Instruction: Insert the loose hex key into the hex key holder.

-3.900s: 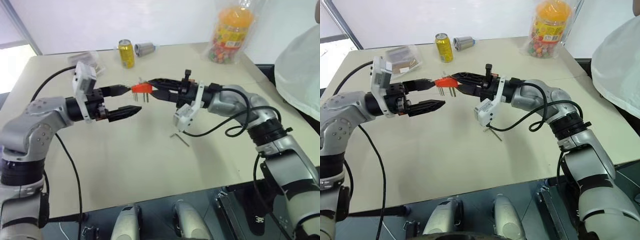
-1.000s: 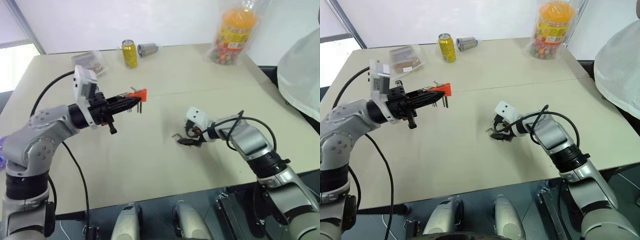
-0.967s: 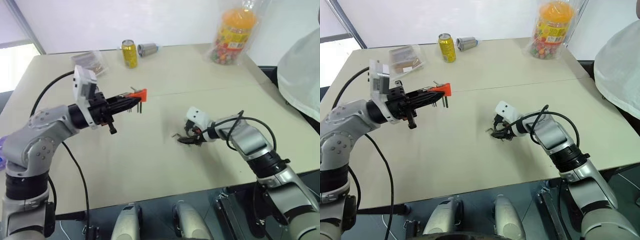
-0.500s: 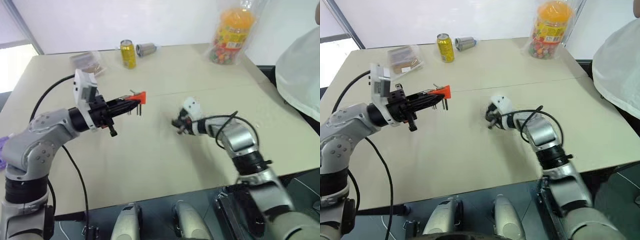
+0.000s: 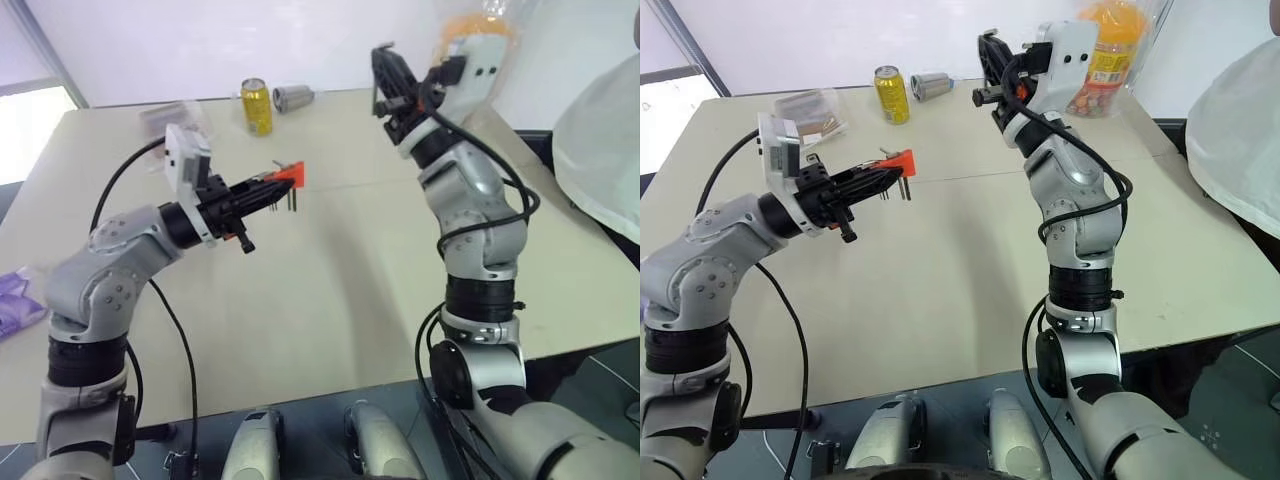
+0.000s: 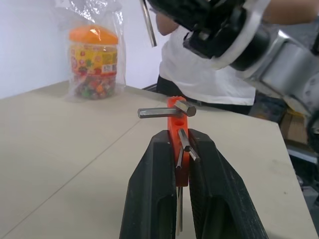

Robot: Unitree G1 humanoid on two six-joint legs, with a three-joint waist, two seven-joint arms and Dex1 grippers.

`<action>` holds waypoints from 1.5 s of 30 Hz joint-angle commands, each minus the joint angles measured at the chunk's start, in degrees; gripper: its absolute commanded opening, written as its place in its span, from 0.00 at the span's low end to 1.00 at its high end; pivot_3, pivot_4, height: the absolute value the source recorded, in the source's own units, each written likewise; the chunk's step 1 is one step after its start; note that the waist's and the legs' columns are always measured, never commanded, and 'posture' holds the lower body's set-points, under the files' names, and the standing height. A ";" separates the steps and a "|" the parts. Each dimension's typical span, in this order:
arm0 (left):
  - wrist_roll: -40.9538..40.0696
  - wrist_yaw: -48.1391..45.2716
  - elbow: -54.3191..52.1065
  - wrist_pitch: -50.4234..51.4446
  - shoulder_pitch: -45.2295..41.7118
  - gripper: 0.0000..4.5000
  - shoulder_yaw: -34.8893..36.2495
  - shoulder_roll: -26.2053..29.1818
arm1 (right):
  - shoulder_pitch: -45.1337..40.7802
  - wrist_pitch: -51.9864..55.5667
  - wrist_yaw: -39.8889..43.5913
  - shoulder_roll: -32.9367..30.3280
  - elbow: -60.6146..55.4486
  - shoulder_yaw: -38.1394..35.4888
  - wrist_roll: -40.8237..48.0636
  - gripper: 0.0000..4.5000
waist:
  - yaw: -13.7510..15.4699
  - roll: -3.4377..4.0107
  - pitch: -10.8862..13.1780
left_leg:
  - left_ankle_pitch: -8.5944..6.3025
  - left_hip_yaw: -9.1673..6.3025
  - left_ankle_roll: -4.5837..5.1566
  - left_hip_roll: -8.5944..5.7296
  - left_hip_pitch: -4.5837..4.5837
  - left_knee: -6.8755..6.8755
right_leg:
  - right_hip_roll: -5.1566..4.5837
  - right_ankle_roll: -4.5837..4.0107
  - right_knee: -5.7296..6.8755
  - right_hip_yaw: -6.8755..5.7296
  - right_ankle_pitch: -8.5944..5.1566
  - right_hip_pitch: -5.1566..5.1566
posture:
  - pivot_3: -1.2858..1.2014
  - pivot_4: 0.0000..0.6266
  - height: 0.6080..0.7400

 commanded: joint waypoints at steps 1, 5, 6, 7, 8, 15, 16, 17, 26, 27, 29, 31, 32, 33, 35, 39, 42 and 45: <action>0.91 -0.01 0.29 -1.96 -3.00 0.00 -0.50 -1.04 | -1.29 4.36 0.19 2.89 -5.39 -1.24 10.62 0.01 | 0.07 0.00 0.00 | 0.00 0.01 0.00 0.00 -0.01 0.01 | -0.01 0.00 0.00 0.00 0.00 0.00 | 0.52 0.24 1.00; 1.63 0.05 1.63 -2.46 -5.35 0.00 -1.22 -2.43 | -0.41 6.82 0.13 4.38 -8.11 -0.09 15.95 0.01 | 0.21 0.00 0.00 | 0.00 0.00 0.00 -0.03 -0.05 0.02 | -0.06 0.00 -0.03 -0.03 0.00 0.00 | 0.52 0.24 1.00; 1.80 0.03 1.85 -2.48 -5.71 0.00 -1.25 -2.65 | 0.22 6.60 0.76 4.25 -8.76 1.04 15.88 0.01 | 0.18 0.00 0.00 | 0.00 0.00 0.00 -0.04 -0.05 0.03 | -0.07 0.00 -0.05 -0.03 0.00 0.01 | 0.52 0.24 1.00; 1.94 0.03 1.99 -2.49 -6.00 0.00 -1.26 -2.87 | 0.82 6.21 1.33 4.07 -9.19 2.10 15.56 0.01 | 0.15 0.00 0.00 | 0.00 0.00 0.00 -0.04 -0.05 0.02 | -0.07 0.00 -0.06 -0.03 0.00 0.01 | 0.52 0.24 1.00; 2.00 0.06 2.00 -2.42 -6.21 0.00 -1.22 -3.06 | 1.40 5.67 1.89 3.82 -9.46 3.16 15.00 0.01 | 0.08 0.00 0.00 | 0.00 0.00 0.00 -0.04 -0.05 0.02 | -0.07 0.00 -0.07 -0.03 0.00 0.01 | 0.52 0.24 1.00; 1.52 0.53 1.42 -1.84 -6.42 0.00 -0.63 -3.50 | 4.49 1.70 4.26 2.21 -9.82 7.71 11.40 0.01 | 0.03 0.00 0.00 | 0.00 0.00 0.00 -0.03 -0.04 0.01 | -0.01 0.00 -0.06 -0.03 0.00 0.00 | 0.52 0.24 1.00; 1.49 0.58 1.41 -1.83 -6.47 0.00 -0.63 -3.49 | 4.92 1.23 4.39 2.20 -9.66 8.19 11.00 0.01 | 0.03 0.00 0.00 | 0.00 0.00 0.00 -0.03 -0.04 0.01 | -0.02 0.00 -0.07 -0.03 0.00 0.00 | 0.52 0.24 1.00; 1.38 0.68 1.28 -1.77 -6.48 0.00 -0.59 -3.48 | 5.28 0.82 4.37 2.27 -9.59 8.58 10.69 0.01 | 0.04 0.00 0.00 | 0.00 0.00 0.00 -0.03 -0.05 0.01 | -0.02 0.00 -0.07 -0.03 0.00 0.00 | 0.52 0.24 1.00; 1.01 0.84 0.54 -1.35 -6.32 0.00 -0.66 -3.34 | 4.03 -3.06 3.65 2.25 -7.38 8.56 8.03 0.01 | 0.06 0.00 0.00 | 0.00 0.00 0.00 -0.03 -0.05 0.01 | -0.03 0.00 -0.07 -0.02 0.00 0.00 | 0.52 0.24 1.00; 1.01 0.82 0.56 -1.32 -6.33 0.00 -0.69 -3.34 | 3.63 -3.36 3.62 2.18 -7.07 8.38 7.97 0.01 | 0.05 0.00 0.00 | 0.00 0.00 0.00 -0.03 -0.05 0.01 | -0.03 0.00 -0.07 -0.02 0.00 0.00 | 0.52 0.24 1.00; 0.99 0.85 0.50 -1.29 -6.33 0.00 -0.70 -3.36 | 2.78 -3.92 3.47 2.07 -6.57 8.01 7.88 0.01 | 0.06 0.00 0.00 | 0.00 0.00 0.00 -0.03 -0.05 0.01 | -0.03 0.00 -0.07 -0.02 0.00 0.00 | 0.52 0.24 1.00; 1.02 0.87 0.58 -1.35 -6.45 0.00 -0.72 -3.46 | 2.06 -4.45 3.28 2.12 -6.05 7.67 7.66 0.01 | 0.06 0.00 0.00 | 0.00 0.00 0.00 -0.03 -0.05 0.01 | -0.03 0.00 -0.08 -0.03 -0.01 0.00 | 0.52 0.24 1.00; 1.05 0.88 0.64 -1.39 -6.51 0.00 -0.74 -3.51 | 1.88 -4.63 3.22 2.15 -5.87 7.61 7.60 0.01 | 0.06 0.00 0.00 | 0.00 0.00 0.00 -0.03 -0.05 0.01 | -0.03 0.00 -0.08 -0.02 -0.01 0.00 | 0.52 0.24 1.00; 1.06 0.88 0.68 -1.42 -6.56 0.00 -0.76 -3.55 | 1.78 -4.78 3.17 2.17 -5.74 7.61 7.56 0.01 | 0.06 0.00 0.00 | 0.00 0.00 0.00 -0.03 -0.05 0.01 | -0.03 0.00 -0.08 -0.02 -0.01 0.00 | 0.52 0.24 1.00; 1.07 0.90 0.75 -1.50 -6.66 0.00 -0.79 -3.67 | 1.75 -5.11 2.99 2.21 -5.44 7.81 7.29 0.01 | 0.05 0.00 0.00 | 0.00 0.00 0.00 -0.03 -0.05 0.01 | -0.03 0.00 -0.08 -0.02 -0.01 0.00 | 0.52 0.24 1.00; 1.21 0.93 0.99 -1.73 -6.83 0.00 -0.79 -3.85 | 2.30 -5.65 2.94 2.47 -5.32 8.62 6.50 0.01 | 0.05 0.00 0.00 | 0.00 0.00 0.00 -0.03 -0.05 0.01 | -0.03 0.00 -0.08 -0.02 -0.01 0.00 | 0.52 0.24 1.00; 1.30 1.04 1.08 -1.75 -6.99 0.00 -0.70 -3.94 | 2.61 -5.35 2.97 2.52 -5.74 8.80 6.63 0.01 | 0.06 0.00 0.00 | 0.00 0.00 0.00 -0.03 -0.05 0.00 | -0.03 0.00 -0.08 -0.02 -0.01 0.00 | 0.52 0.24 1.00; 1.35 1.12 1.12 -1.74 -7.13 0.00 -0.65 -4.06 | 2.91 -5.29 3.00 2.44 -5.92 8.99 6.55 0.01 | 0.06 0.00 0.00 | 0.00 0.00 0.00 -0.03 -0.05 0.00 | -0.03 0.00 -0.09 -0.02 -0.01 0.00 | 0.52 0.24 1.00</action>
